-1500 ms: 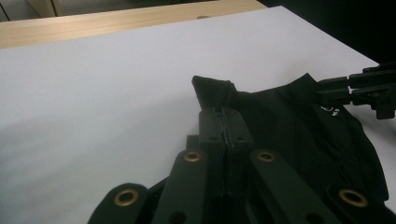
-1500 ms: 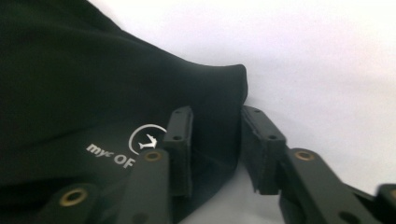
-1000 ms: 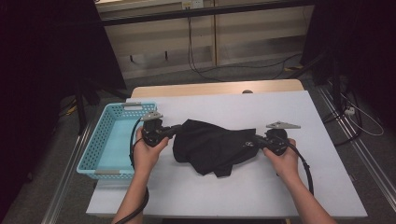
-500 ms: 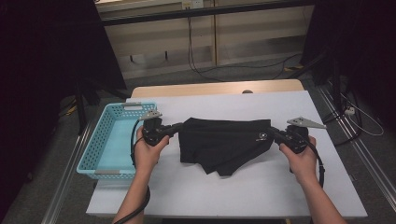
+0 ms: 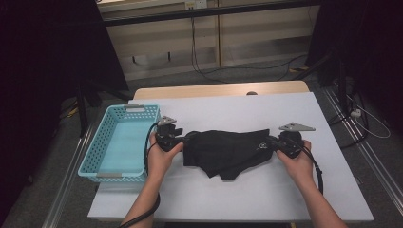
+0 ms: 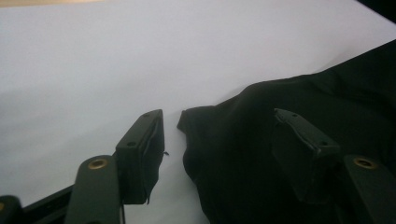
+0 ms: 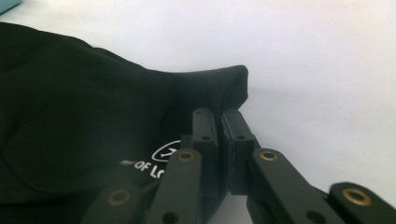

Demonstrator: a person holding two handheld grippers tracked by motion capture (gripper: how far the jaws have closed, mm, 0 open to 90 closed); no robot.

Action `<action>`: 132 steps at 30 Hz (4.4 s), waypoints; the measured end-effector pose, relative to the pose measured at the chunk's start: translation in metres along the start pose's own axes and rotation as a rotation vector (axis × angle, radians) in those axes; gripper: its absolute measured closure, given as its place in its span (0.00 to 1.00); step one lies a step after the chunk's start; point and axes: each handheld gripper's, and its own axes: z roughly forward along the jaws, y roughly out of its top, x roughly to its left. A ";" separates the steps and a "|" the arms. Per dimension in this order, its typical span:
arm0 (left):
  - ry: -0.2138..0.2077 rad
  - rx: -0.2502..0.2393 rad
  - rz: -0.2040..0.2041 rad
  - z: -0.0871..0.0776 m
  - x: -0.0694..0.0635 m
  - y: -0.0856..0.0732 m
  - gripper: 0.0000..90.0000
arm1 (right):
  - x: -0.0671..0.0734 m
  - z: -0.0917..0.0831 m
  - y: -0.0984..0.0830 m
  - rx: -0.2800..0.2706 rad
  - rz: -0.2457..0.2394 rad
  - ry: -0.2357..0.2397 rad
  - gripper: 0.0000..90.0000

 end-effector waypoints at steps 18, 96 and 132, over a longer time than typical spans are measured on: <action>-0.069 0.070 -0.111 0.008 0.004 -0.008 0.91 | -0.003 -0.006 -0.003 -0.012 0.002 0.011 0.95; -0.047 -0.141 -0.090 -0.012 0.034 0.129 0.94 | -0.021 0.026 0.136 -0.203 -0.044 -0.066 0.94; -0.094 -0.023 0.067 -0.003 -0.021 0.003 0.16 | 0.053 0.000 0.000 -0.012 -0.199 0.055 0.33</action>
